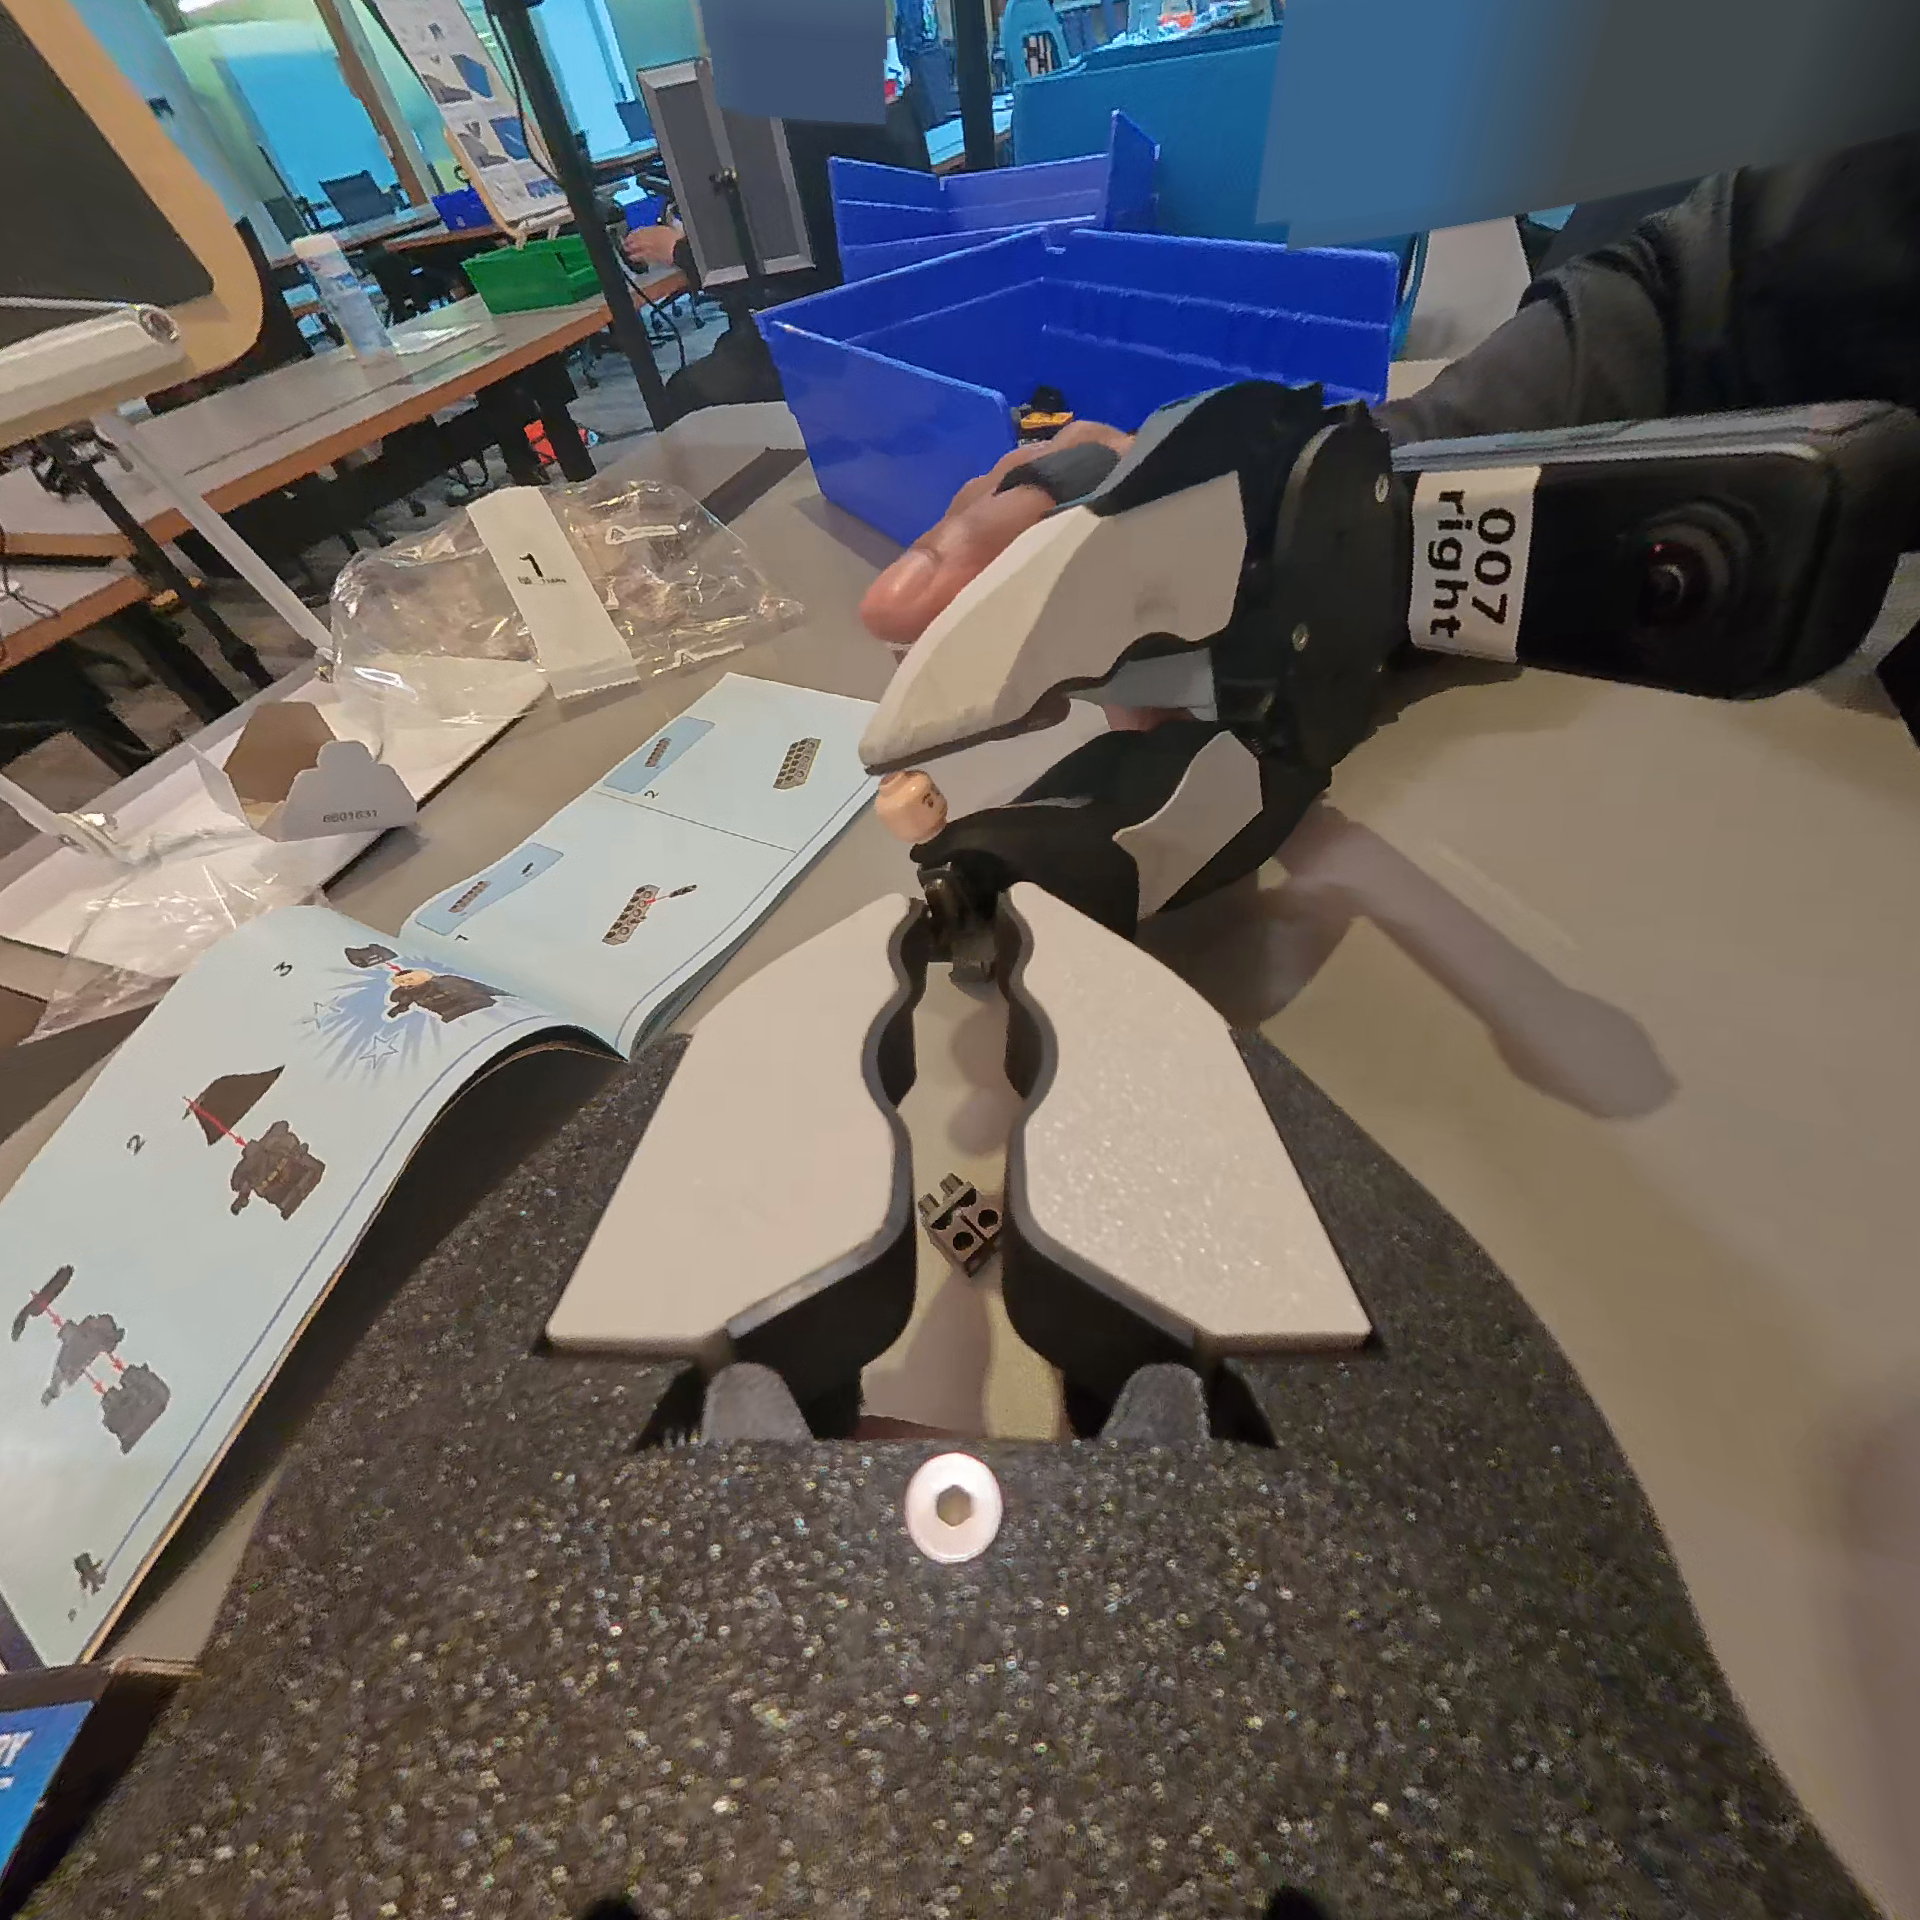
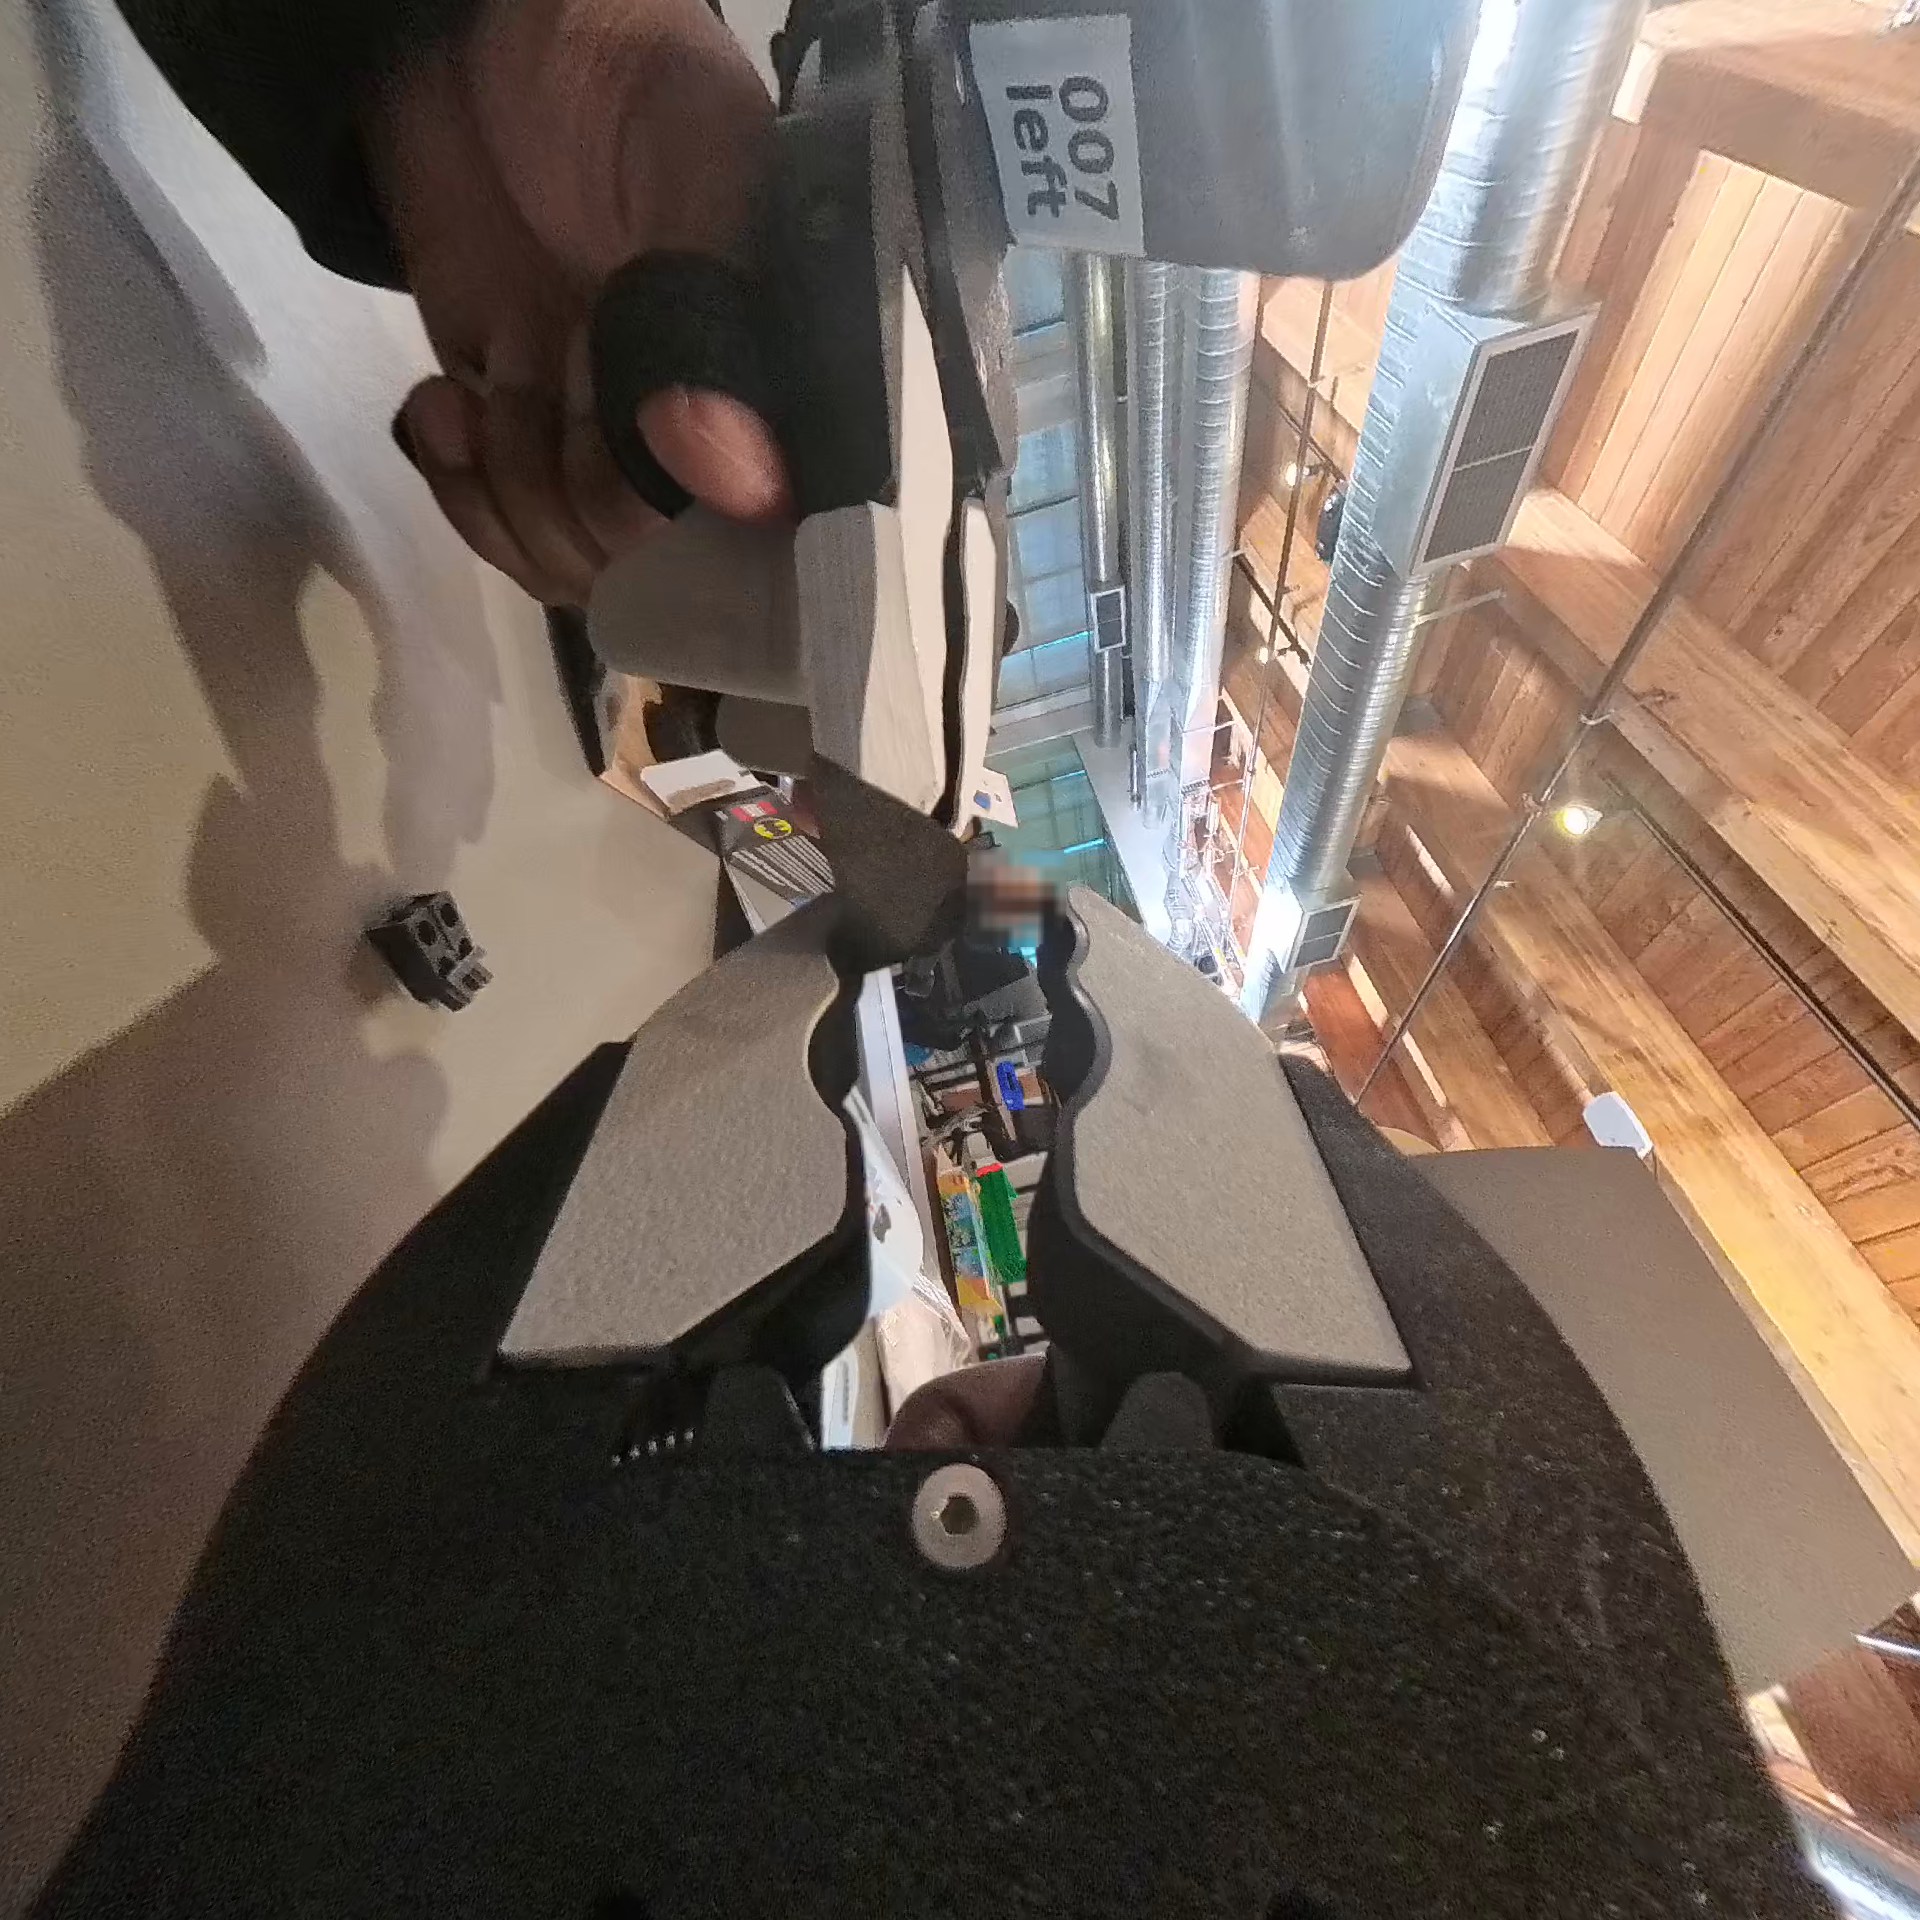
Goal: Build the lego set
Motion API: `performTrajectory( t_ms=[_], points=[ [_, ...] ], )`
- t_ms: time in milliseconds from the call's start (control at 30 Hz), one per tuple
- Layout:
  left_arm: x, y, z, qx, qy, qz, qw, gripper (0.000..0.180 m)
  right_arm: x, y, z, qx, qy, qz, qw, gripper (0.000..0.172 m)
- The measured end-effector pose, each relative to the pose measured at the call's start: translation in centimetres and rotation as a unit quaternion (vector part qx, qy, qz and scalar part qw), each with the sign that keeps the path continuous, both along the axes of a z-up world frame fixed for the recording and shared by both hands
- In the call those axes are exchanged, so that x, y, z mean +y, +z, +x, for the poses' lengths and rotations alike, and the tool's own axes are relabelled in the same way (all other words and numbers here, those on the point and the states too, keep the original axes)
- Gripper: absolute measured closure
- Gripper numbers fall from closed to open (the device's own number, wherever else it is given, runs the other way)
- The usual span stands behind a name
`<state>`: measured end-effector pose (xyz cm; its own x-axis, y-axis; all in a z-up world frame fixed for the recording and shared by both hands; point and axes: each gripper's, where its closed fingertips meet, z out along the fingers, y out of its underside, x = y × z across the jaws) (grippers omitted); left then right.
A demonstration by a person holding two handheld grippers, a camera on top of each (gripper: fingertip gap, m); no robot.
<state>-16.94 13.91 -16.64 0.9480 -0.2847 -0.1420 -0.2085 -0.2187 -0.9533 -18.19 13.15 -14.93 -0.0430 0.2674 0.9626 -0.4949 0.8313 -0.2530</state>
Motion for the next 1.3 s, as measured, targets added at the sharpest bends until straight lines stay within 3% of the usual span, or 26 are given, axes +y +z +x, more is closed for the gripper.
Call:
performTrajectory(
  t_ms=[267,533,667,900,1300],
  points=[
    [-0.3,-0.1,0.6,0.03,-0.019,-0.002,0.999,0.17,-0.4,-0.1,0.4,-0.009,0.018,-0.008,1.0,0.14],
    [-0.3,0.0,0.6,-0.001,-0.024,-0.005,1.0,0.169,-0.3,-0.1,0.2,-0.014,0.012,-0.023,1.0,0.144],
    [-0.2,-0.2,0.5,-0.033,-0.025,-0.015,0.999,0.17,-0.3,-0.3,0.1,-0.016,0.008,-0.02,1.0,0.144],
    [0.2,-0.8,0.1,-0.155,-0.025,-0.039,0.987,0.171,0.0,-1.1,-0.6,-0.053,-0.011,-0.03,0.998,0.143],
    [0.3,-1.1,-0.2,-0.197,-0.026,-0.044,0.979,0.171,0.2,-1.7,-1.1,-0.088,-0.01,-0.049,0.995,0.144]
  ],
)
